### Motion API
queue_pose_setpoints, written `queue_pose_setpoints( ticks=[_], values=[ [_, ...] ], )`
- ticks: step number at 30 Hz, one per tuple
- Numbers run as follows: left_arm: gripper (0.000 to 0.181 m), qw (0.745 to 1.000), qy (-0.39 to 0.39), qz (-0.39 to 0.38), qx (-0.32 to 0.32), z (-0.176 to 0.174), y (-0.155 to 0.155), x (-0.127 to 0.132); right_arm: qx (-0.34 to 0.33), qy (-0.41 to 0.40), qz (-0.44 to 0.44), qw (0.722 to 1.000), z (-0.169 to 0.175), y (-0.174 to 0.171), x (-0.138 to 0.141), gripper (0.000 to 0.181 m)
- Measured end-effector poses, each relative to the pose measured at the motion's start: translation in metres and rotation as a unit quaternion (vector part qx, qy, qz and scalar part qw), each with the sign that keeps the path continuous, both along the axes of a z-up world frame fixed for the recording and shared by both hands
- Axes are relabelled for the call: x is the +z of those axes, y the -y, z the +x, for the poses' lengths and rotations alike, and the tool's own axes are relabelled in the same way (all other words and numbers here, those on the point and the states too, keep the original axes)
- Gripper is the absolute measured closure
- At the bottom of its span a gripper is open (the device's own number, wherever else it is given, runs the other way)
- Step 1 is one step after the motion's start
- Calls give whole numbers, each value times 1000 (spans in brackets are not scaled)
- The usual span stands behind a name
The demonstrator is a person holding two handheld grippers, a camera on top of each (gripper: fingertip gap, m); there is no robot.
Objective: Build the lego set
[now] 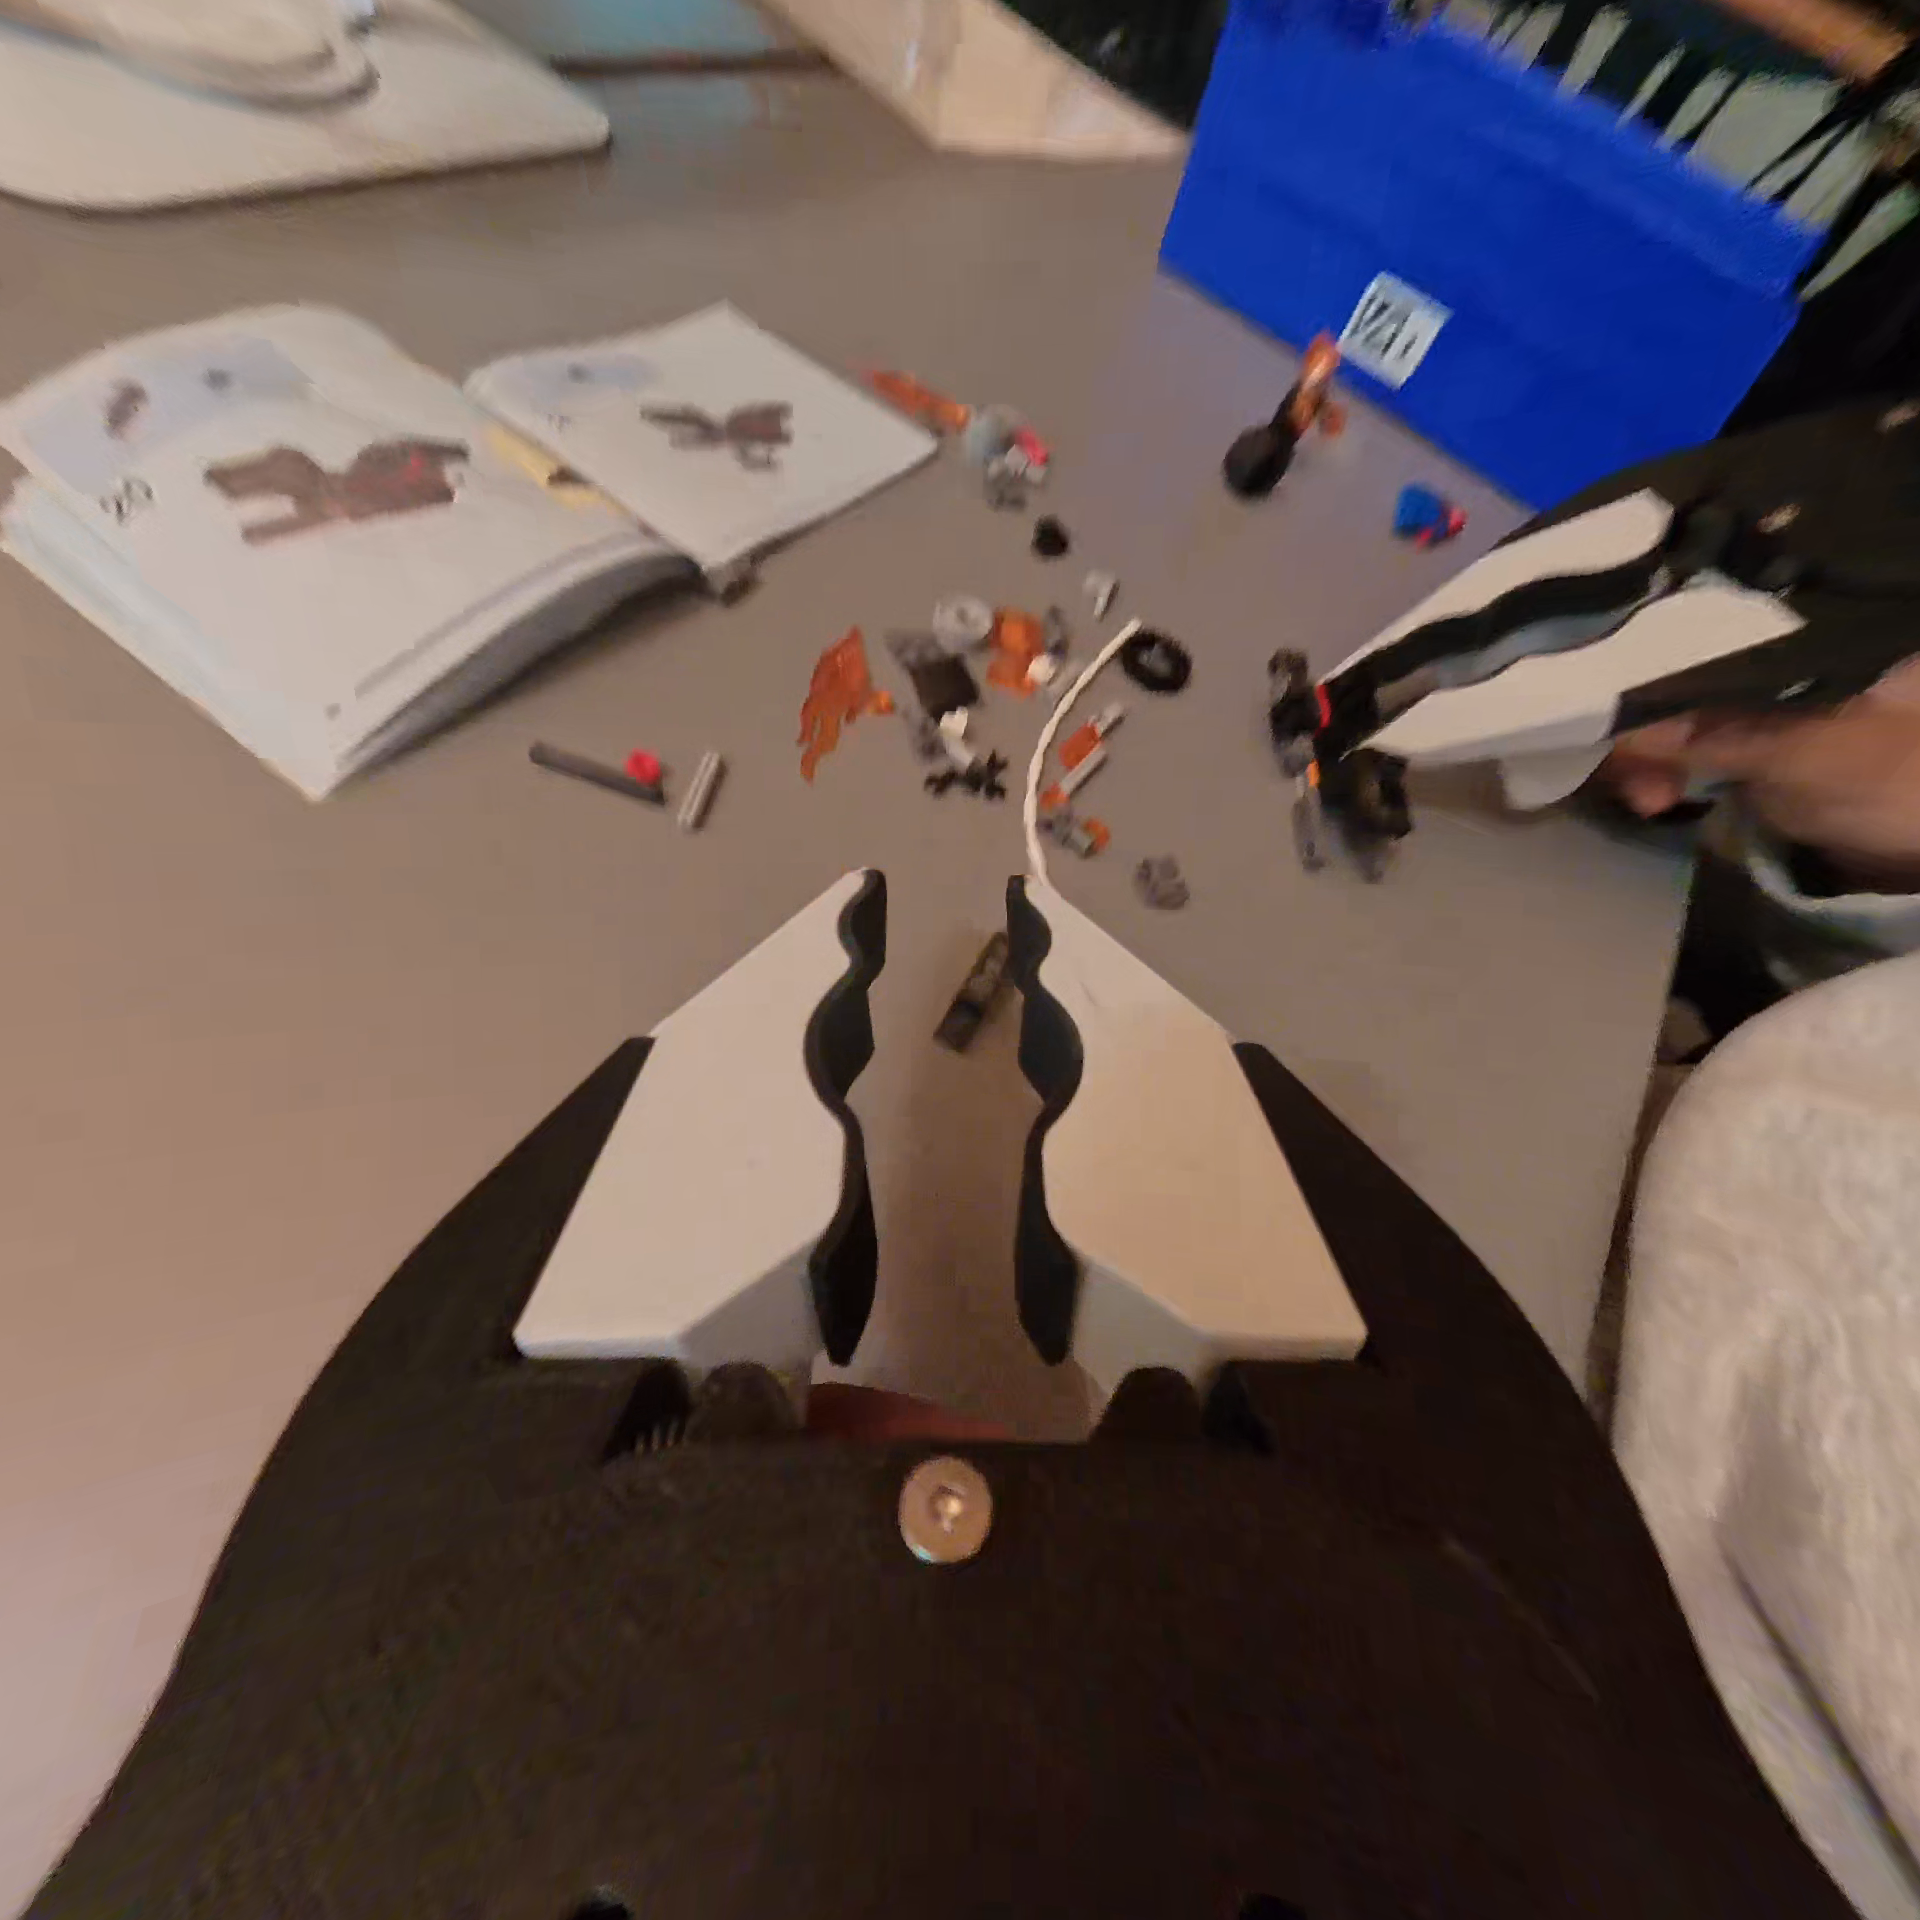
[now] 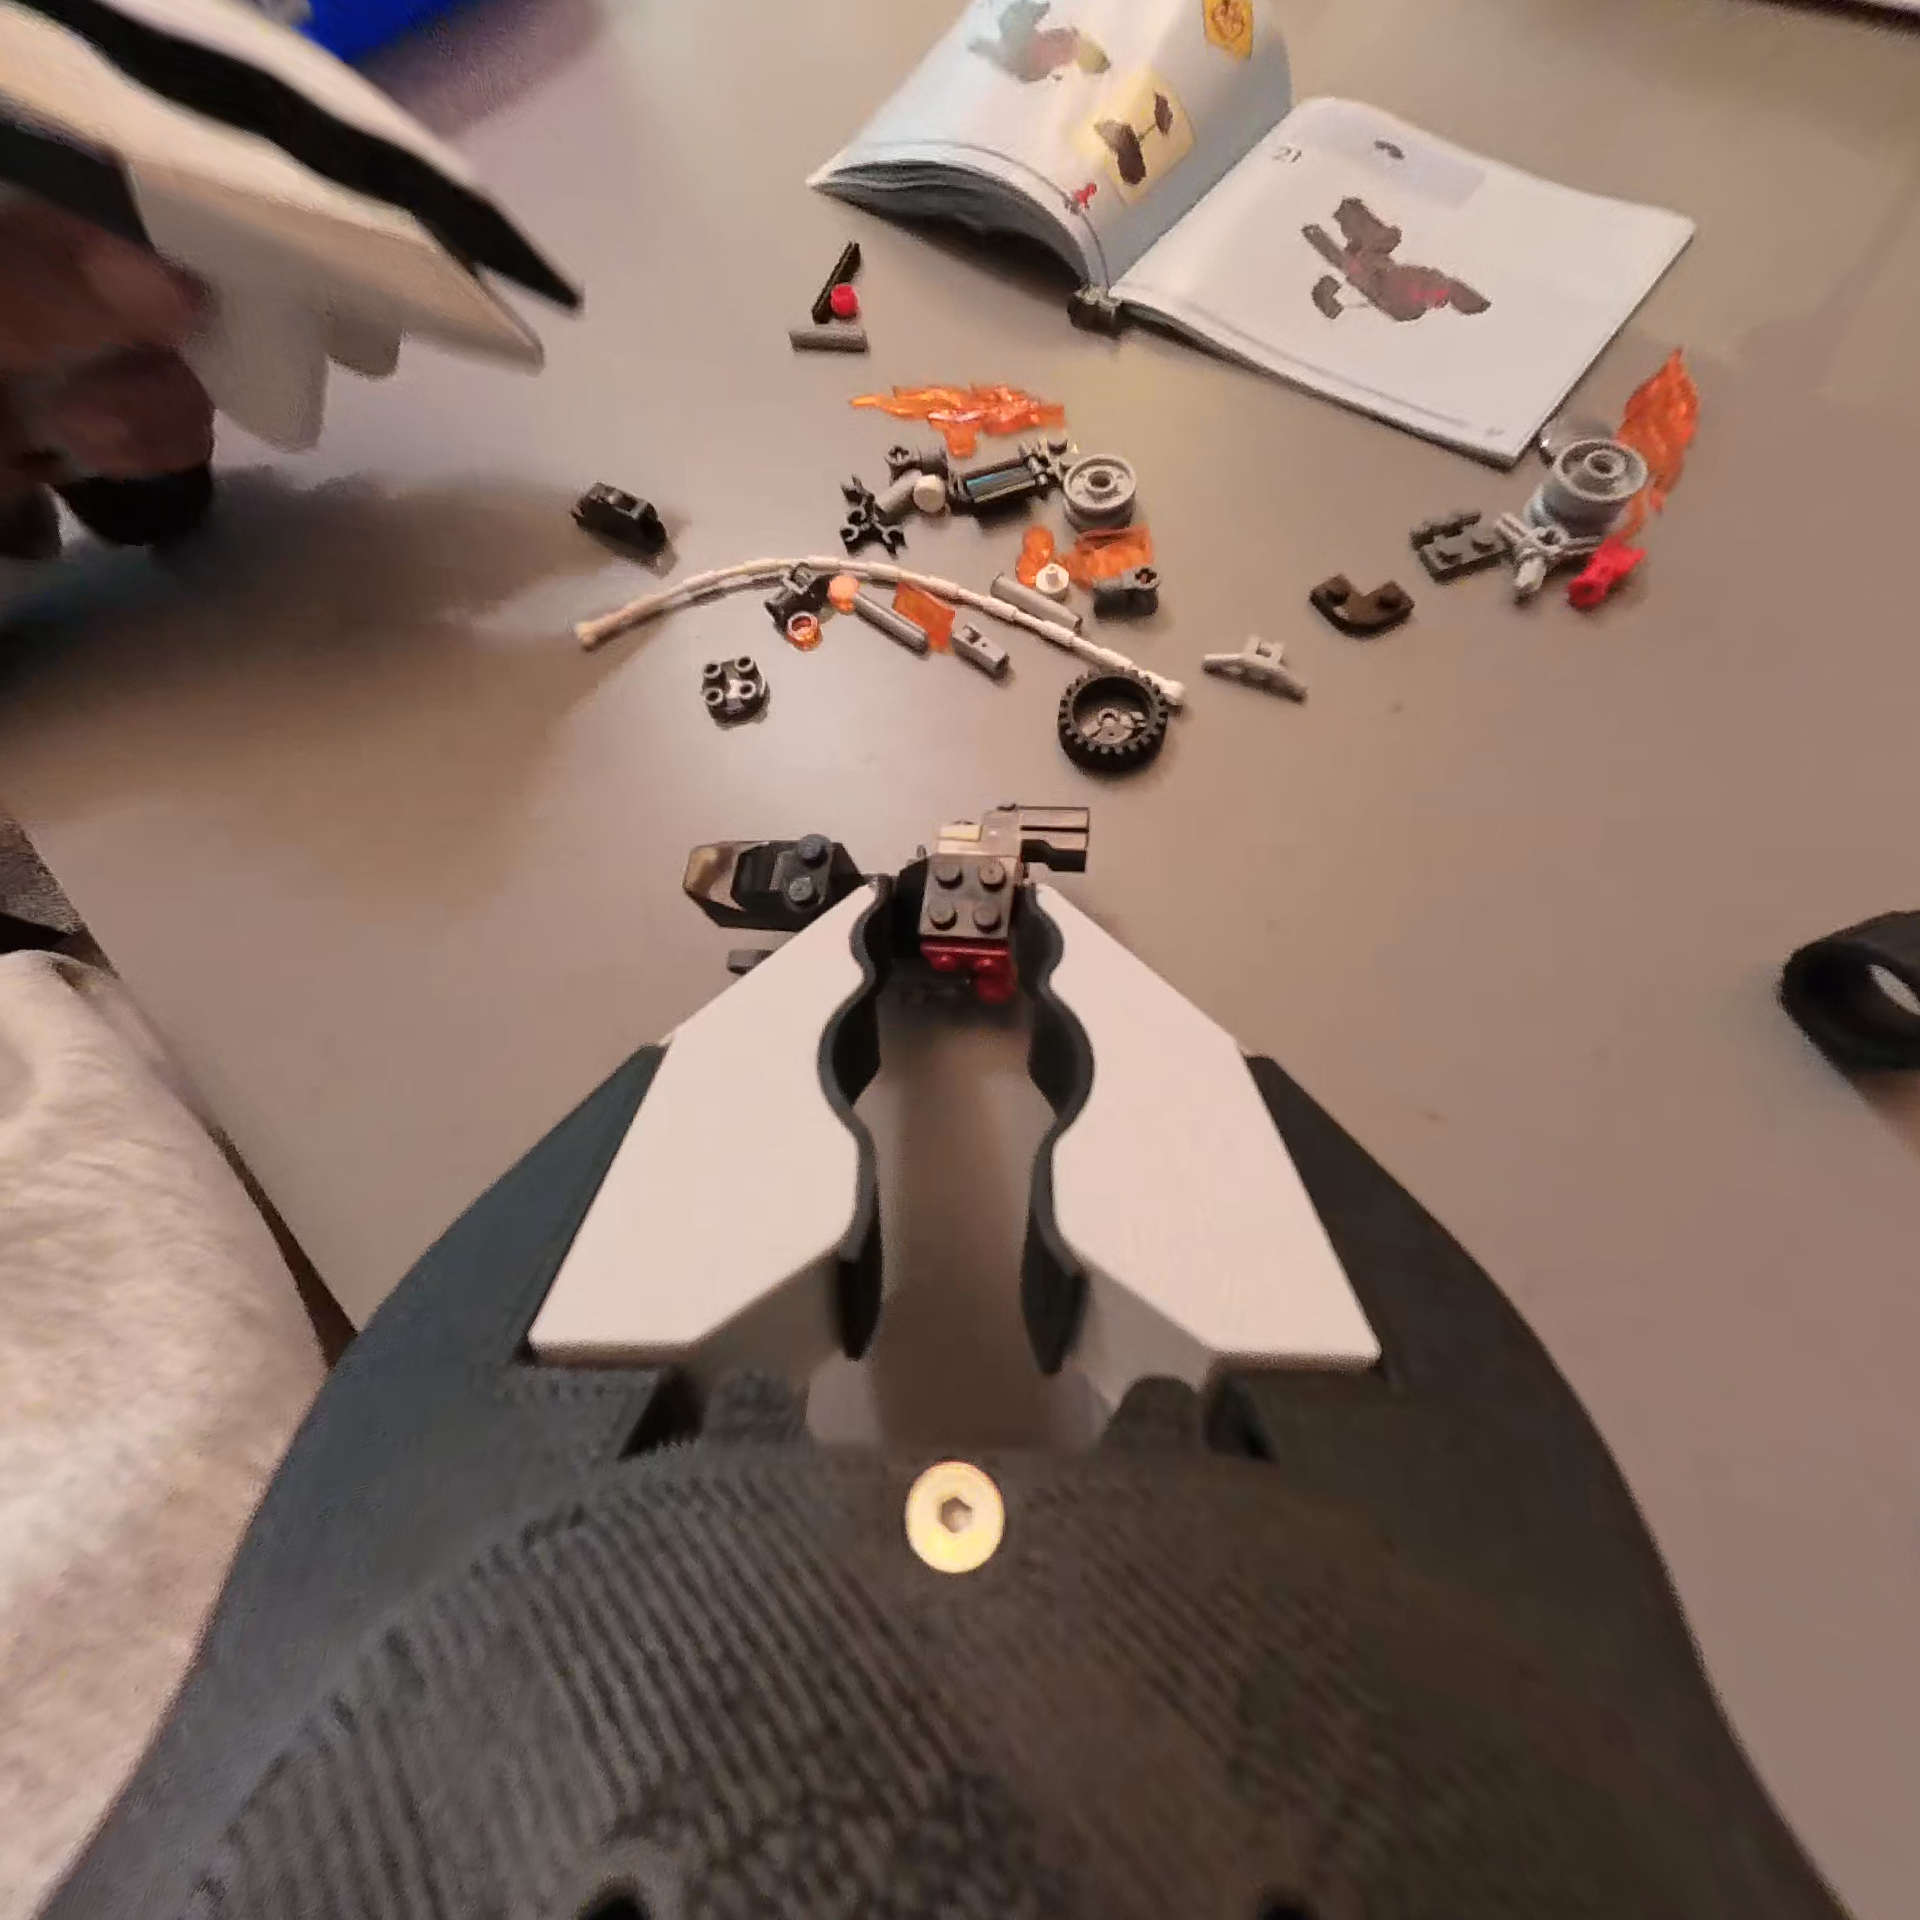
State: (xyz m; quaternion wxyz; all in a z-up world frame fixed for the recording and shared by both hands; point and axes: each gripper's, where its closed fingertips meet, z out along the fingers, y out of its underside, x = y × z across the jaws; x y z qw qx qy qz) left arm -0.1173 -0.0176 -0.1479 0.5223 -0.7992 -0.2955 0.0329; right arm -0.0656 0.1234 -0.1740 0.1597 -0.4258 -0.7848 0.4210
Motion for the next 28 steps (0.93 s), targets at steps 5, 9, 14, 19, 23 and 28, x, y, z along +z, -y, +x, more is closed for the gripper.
queue_pose_setpoints(
  ticks=[5, 9, 14, 19, 23, 28],
  values=[
    [167, 998, -3, -70, 8, 7, 4, -17, -6, 2, -2, 1000, -1, 1, 0, 159],
    [162, 994, 15, -111, -13, 13, 0, -31, -9, 9, -20, 1000, 2, -1, 4, 157],
    [161, 986, -3, -168, -15, 13, -2, -42, -12, 9, -91, 996, 5, -13, 23, 151],
    [174, 986, -15, -166, -15, 14, -3, -40, -25, -2, -115, 993, 4, -32, 32, 153],
    [174, 996, -57, -67, -5, 17, -21, -7, -27, -20, -167, 985, 3, -44, 48, 160],
    [175, 989, -36, 131, -51, 46, -72, 42, 29, -71, -252, 965, 11, -32, 78, 157]
  ],
)
